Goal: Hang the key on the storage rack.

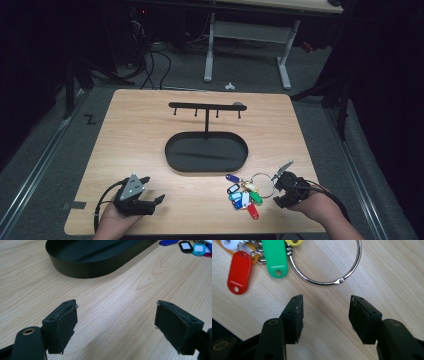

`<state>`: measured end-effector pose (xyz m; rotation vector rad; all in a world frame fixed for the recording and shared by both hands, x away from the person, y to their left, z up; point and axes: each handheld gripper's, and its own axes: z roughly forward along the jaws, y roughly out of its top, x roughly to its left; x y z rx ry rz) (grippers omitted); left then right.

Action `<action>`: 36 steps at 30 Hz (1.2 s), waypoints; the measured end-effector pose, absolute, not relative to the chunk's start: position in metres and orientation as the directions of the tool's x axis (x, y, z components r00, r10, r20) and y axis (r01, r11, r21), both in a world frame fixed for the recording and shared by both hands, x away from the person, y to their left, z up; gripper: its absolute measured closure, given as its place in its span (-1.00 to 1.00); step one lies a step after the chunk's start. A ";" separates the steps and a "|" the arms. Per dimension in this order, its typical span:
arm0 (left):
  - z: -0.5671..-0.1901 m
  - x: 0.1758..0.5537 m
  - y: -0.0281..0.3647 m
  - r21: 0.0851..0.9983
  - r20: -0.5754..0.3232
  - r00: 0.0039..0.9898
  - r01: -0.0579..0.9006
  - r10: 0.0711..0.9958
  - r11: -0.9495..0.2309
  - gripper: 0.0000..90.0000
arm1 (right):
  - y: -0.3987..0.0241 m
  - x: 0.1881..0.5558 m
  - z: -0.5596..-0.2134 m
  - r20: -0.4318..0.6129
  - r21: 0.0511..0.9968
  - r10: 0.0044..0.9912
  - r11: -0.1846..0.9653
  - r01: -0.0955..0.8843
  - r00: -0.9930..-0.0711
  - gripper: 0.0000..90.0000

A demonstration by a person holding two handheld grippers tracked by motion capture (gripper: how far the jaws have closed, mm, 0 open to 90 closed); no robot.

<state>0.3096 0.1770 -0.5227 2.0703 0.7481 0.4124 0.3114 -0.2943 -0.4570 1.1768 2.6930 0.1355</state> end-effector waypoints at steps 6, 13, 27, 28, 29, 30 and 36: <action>-0.523 0.309 0.176 0.823 0.011 0.768 0.357 0.640 -0.442 -0.58 | -0.290 0.314 -0.457 -0.133 0.157 0.714 0.700 0.697 -0.687 0.04; -0.524 0.310 0.176 0.820 0.016 0.770 0.355 0.638 -0.449 -0.58 | -0.283 0.318 -0.466 -0.107 0.140 0.704 0.710 0.690 -0.702 0.04; -0.524 0.310 0.176 0.819 0.019 0.771 0.353 0.637 -0.452 -0.58 | -0.267 0.322 -0.471 -0.089 0.121 0.656 0.754 0.645 -0.750 0.04; -0.524 0.309 0.176 0.820 0.019 0.770 0.353 0.637 -0.451 -0.58 | -0.266 0.323 -0.472 -0.090 0.121 0.653 0.757 0.642 -0.752 0.04; -0.524 0.309 0.176 0.820 0.020 0.771 0.352 0.637 -0.452 -0.58 | -0.265 0.323 -0.473 -0.089 0.119 0.651 0.758 0.641 -0.754 0.05; -0.524 0.309 0.176 0.820 0.021 0.771 0.351 0.637 -0.452 -0.58 | -0.264 0.323 -0.473 -0.091 0.117 0.648 0.761 0.638 -0.756 0.06; -0.524 0.309 0.176 0.818 0.025 0.772 0.349 0.635 -0.458 -0.58 | -0.261 0.328 -0.475 -0.105 0.084 0.629 0.777 0.624 -0.770 0.22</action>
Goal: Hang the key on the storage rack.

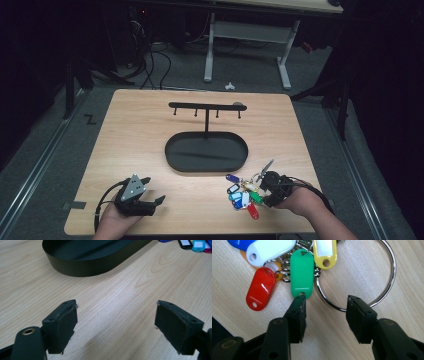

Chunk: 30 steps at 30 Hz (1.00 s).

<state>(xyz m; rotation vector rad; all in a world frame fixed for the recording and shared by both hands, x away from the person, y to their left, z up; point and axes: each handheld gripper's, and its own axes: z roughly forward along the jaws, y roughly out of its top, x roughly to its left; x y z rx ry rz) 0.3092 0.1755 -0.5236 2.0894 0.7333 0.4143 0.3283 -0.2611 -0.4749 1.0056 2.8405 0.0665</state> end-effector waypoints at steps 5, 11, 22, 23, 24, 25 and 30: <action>-0.524 0.309 0.175 0.814 0.026 0.775 0.349 0.631 -0.464 -0.58 | -0.255 0.332 -0.477 -0.121 0.051 0.604 0.796 0.603 -0.788 0.35; -0.524 0.309 0.174 0.812 0.029 0.778 0.348 0.628 -0.469 -0.58 | -0.254 0.336 -0.478 -0.119 0.034 0.587 0.809 0.587 -0.801 0.48; -0.525 0.309 0.173 0.809 0.031 0.782 0.346 0.622 -0.475 -0.58 | -0.246 0.335 -0.485 -0.135 0.004 0.535 0.842 0.540 -0.834 0.59; -0.525 0.309 0.173 0.808 0.033 0.783 0.345 0.621 -0.477 -0.58 | -0.245 0.335 -0.486 -0.133 -0.003 0.524 0.849 0.529 -0.841 0.63; -0.525 0.309 0.173 0.808 0.033 0.783 0.345 0.621 -0.477 -0.58 | -0.245 0.335 -0.486 -0.133 -0.003 0.524 0.849 0.529 -0.841 0.63; -0.525 0.309 0.173 0.808 0.032 0.783 0.345 0.621 -0.477 -0.58 | -0.244 0.334 -0.486 -0.128 -0.003 0.514 0.855 0.519 -0.848 0.65; -0.525 0.308 0.173 0.807 0.032 0.785 0.345 0.619 -0.479 -0.58 | -0.242 0.333 -0.487 -0.129 0.001 0.488 0.870 0.492 -0.863 0.71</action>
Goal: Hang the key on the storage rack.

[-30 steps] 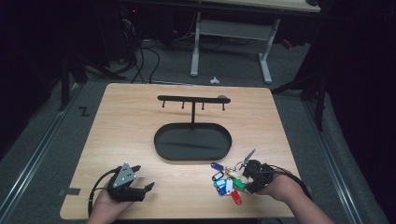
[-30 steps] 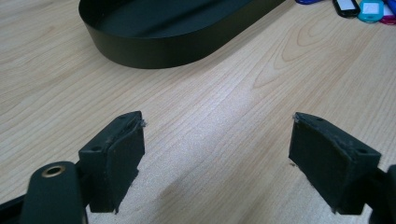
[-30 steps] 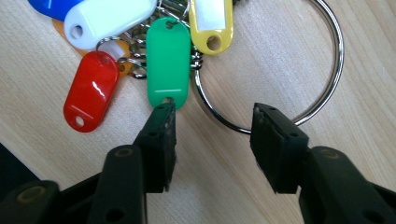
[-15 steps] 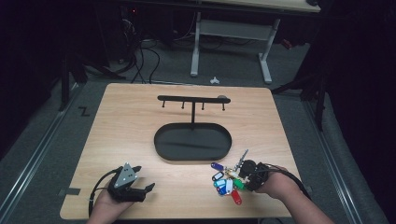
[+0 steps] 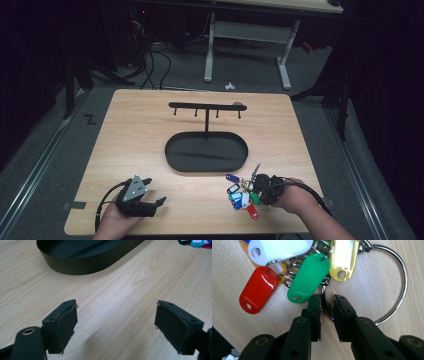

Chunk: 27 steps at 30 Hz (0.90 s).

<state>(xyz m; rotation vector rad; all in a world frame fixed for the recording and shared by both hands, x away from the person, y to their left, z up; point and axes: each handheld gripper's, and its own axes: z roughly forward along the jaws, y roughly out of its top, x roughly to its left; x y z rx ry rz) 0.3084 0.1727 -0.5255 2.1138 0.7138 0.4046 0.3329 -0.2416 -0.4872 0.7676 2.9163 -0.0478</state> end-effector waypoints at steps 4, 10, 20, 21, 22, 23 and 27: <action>-0.526 0.308 0.172 0.807 0.032 0.786 0.345 0.618 -0.480 -0.58 | -0.241 0.334 -0.487 -0.121 0.004 0.480 0.876 0.483 -0.869 0.76; -0.526 0.308 0.172 0.806 0.031 0.787 0.345 0.616 -0.481 -0.58 | -0.241 0.335 -0.487 -0.100 0.006 0.491 0.870 0.493 -0.866 0.82; -0.526 0.308 0.171 0.805 0.032 0.791 0.342 0.611 -0.485 -0.58 | -0.250 0.339 -0.487 -0.026 0.051 0.530 0.847 0.528 -0.848 0.90; -0.526 0.308 0.171 0.806 0.033 0.791 0.341 0.611 -0.484 -0.58 | -0.251 0.340 -0.487 -0.020 0.050 0.531 0.847 0.529 -0.847 0.90; -0.526 0.308 0.171 0.806 0.033 0.791 0.341 0.611 -0.484 -0.58 | -0.251 0.340 -0.487 -0.020 0.050 0.531 0.847 0.529 -0.847 0.90; -0.526 0.308 0.170 0.805 0.033 0.791 0.341 0.611 -0.485 -0.58 | -0.250 0.341 -0.487 -0.020 0.045 0.530 0.847 0.529 -0.848 0.90; -0.526 0.308 0.170 0.802 0.031 0.794 0.343 0.607 -0.489 -0.58 | -0.249 0.342 -0.488 -0.014 0.035 0.530 0.848 0.529 -0.848 0.90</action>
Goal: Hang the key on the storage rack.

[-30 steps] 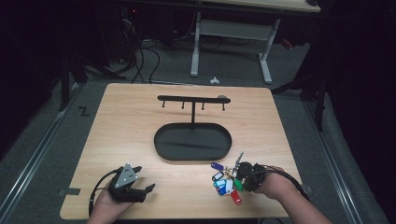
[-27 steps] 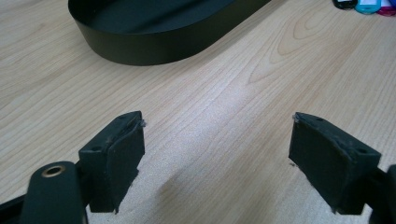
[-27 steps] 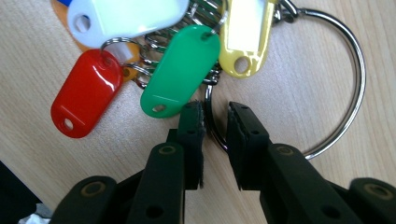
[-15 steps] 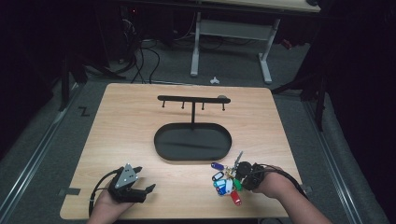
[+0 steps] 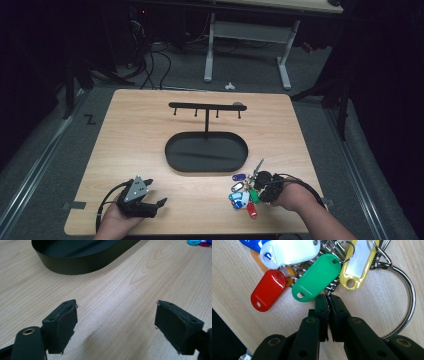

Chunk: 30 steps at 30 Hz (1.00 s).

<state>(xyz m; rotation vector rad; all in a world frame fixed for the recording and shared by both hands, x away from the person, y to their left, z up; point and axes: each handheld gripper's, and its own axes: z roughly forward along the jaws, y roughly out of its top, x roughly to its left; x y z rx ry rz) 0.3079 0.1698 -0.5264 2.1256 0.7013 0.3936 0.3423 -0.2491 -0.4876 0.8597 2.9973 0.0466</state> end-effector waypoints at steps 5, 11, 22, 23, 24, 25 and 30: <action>-0.526 0.308 0.169 0.802 0.031 0.795 0.342 0.606 -0.490 -0.58 | -0.247 0.344 -0.487 -0.011 0.016 0.516 0.856 0.516 -0.856 0.90; -0.527 0.308 0.169 0.801 0.034 0.797 0.339 0.604 -0.493 -0.58 | -0.247 0.344 -0.487 -0.012 0.014 0.516 0.857 0.516 -0.857 0.91; -0.529 0.308 0.167 0.793 0.038 0.801 0.340 0.597 -0.506 -0.58 | -0.249 0.344 -0.487 -0.001 0.046 0.517 0.855 0.517 -0.856 0.93; -0.529 0.308 0.167 0.793 0.038 0.801 0.340 0.597 -0.506 -0.58 | -0.249 0.344 -0.487 -0.001 0.046 0.517 0.855 0.517 -0.856 0.93; -0.529 0.308 0.167 0.793 0.037 0.800 0.341 0.598 -0.505 -0.58 | -0.247 0.344 -0.487 -0.002 0.045 0.513 0.857 0.513 -0.858 0.94; -0.529 0.308 0.167 0.792 0.037 0.800 0.342 0.599 -0.506 -0.58 | -0.247 0.344 -0.487 -0.002 0.045 0.513 0.857 0.513 -0.858 0.94; -0.529 0.308 0.169 0.794 0.036 0.799 0.342 0.600 -0.503 -0.58 | -0.241 0.340 -0.486 -0.037 0.036 0.482 0.876 0.481 -0.875 0.94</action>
